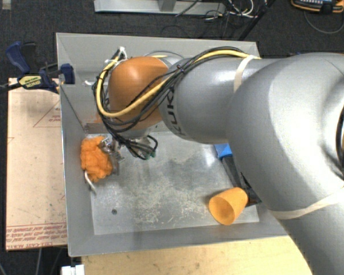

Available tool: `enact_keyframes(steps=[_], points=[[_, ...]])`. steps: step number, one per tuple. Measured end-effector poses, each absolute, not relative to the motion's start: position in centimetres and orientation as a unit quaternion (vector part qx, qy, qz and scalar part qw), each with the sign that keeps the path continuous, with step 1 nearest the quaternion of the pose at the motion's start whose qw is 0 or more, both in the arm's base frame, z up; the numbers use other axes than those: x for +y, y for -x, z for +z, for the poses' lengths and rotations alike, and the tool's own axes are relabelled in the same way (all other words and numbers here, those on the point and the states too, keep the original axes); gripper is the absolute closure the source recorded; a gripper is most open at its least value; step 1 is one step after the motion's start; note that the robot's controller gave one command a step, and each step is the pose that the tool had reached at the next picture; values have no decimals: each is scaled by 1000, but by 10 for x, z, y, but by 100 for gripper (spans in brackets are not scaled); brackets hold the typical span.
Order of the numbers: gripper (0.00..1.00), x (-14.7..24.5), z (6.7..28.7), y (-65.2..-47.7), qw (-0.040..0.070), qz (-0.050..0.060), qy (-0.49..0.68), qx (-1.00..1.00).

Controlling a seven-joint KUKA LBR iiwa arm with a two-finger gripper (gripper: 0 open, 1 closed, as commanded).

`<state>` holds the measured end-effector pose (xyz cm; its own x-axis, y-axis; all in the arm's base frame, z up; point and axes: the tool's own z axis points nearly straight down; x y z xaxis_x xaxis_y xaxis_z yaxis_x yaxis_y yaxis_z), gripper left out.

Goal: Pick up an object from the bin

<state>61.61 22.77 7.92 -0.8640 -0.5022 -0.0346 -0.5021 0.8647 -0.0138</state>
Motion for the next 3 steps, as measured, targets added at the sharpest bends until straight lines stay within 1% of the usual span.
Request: enact_keyframes(steps=[1, 2, 3], points=[[100, 228, 79, -616, 18, -2, 260, 965], [100, 233, 78, -605, 23, -5, 280, 960], [100, 243, 78, -596, 25, -8, 354, 935]])
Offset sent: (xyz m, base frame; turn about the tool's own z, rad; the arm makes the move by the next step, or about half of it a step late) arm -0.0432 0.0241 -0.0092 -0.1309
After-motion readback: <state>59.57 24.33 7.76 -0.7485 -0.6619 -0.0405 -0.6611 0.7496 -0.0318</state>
